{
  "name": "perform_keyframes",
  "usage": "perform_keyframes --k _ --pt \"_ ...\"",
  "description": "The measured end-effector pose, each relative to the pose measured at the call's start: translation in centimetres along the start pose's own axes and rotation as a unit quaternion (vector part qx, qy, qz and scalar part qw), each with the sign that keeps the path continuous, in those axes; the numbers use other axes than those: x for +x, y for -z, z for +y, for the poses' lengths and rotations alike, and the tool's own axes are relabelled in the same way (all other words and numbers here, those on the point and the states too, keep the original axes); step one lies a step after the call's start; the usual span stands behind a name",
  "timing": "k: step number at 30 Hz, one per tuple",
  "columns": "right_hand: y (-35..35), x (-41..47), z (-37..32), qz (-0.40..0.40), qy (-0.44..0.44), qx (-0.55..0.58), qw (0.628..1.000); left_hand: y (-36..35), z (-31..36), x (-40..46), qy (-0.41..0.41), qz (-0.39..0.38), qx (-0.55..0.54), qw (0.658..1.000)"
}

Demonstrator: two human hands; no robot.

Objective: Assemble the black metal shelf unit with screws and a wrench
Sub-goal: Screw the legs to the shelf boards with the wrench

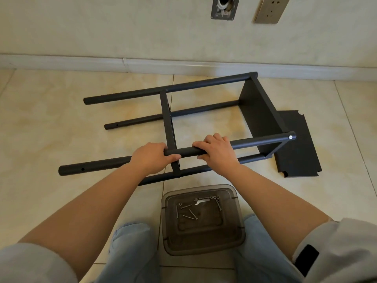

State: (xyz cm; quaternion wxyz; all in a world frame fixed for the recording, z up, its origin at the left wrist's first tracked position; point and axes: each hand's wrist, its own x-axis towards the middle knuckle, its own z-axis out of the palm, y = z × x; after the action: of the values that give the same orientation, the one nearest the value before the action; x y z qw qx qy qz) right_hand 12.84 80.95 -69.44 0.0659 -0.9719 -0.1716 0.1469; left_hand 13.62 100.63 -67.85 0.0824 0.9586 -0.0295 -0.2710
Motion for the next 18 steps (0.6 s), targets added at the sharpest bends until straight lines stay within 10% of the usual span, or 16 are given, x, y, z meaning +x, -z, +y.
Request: perform_keyframes --k 18 --pt "-3.7 -0.1 1.4 -0.004 0.014 -0.002 1.000 -3.9 0.1 0.2 0.020 -0.005 -0.076 0.997"
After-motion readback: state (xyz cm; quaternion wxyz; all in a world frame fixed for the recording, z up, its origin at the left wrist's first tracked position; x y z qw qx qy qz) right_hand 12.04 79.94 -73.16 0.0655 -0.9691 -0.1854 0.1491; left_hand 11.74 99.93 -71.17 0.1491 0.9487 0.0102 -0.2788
